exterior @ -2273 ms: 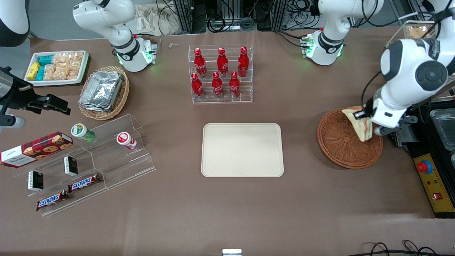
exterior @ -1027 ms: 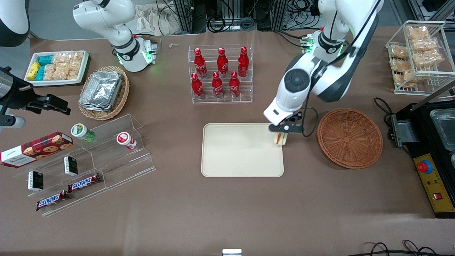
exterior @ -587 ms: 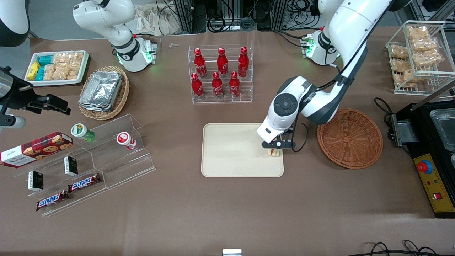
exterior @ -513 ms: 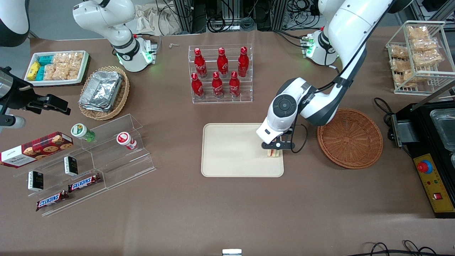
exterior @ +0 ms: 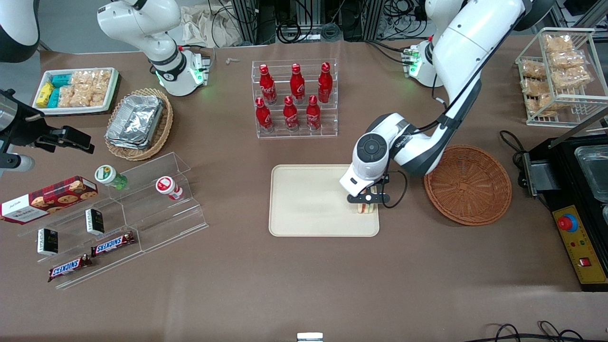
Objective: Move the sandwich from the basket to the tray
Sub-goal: 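Carry the sandwich over the cream tray and lower it, then set the sandwich on the tray and open the left gripper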
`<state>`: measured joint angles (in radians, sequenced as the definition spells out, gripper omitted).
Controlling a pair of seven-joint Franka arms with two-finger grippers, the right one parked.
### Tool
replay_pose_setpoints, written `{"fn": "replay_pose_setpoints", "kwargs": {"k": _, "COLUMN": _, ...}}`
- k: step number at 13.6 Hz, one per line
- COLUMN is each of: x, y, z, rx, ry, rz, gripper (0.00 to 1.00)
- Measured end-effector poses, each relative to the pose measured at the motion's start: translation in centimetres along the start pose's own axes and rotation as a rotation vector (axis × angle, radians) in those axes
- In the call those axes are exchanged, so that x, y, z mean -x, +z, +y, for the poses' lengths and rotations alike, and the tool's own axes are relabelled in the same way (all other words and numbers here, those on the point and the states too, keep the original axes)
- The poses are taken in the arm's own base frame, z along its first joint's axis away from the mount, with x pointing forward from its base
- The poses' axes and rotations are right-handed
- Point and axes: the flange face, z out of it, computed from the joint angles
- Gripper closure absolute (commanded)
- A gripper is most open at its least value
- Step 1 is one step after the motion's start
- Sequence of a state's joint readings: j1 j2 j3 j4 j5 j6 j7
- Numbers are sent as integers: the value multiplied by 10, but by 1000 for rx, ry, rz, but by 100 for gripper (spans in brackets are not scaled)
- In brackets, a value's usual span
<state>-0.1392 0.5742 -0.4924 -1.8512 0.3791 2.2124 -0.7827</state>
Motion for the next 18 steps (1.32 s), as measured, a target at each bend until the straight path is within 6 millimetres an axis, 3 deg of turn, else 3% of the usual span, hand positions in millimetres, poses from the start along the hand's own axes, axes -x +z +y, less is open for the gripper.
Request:
{"fn": "replay_pose_setpoints", "kwargs": {"k": 1, "x": -1, "y": 0, "z": 1, "rx": 4, "ry": 1, "rz": 5, "gripper": 100}}
{"fn": "replay_pose_setpoints", "kwargs": {"k": 2, "x": -1, "y": 0, "z": 1, "rx": 4, "ry": 5, "rz": 12, "gripper": 80}}
{"fn": "replay_pose_setpoints", "kwargs": {"k": 3, "x": -2, "y": 0, "z": 1, "rx": -3, "ry": 13, "rz": 18, "gripper": 49}}
{"fn": "replay_pose_setpoints", "kwargs": {"k": 5, "x": -2, "y": 4, "z": 1, "rx": -10, "ry": 24, "rz": 22, "gripper": 0}}
{"fn": "replay_pose_setpoints", "kwargs": {"k": 15, "x": -2, "y": 2, "z": 4, "rx": -7, "ry": 31, "rz": 30, "gripper": 0}}
{"fn": "replay_pose_setpoints", "kwargs": {"k": 18, "x": -4, "y": -24, "z": 9, "rx": 3, "ry": 22, "rz": 60, "gripper": 0}}
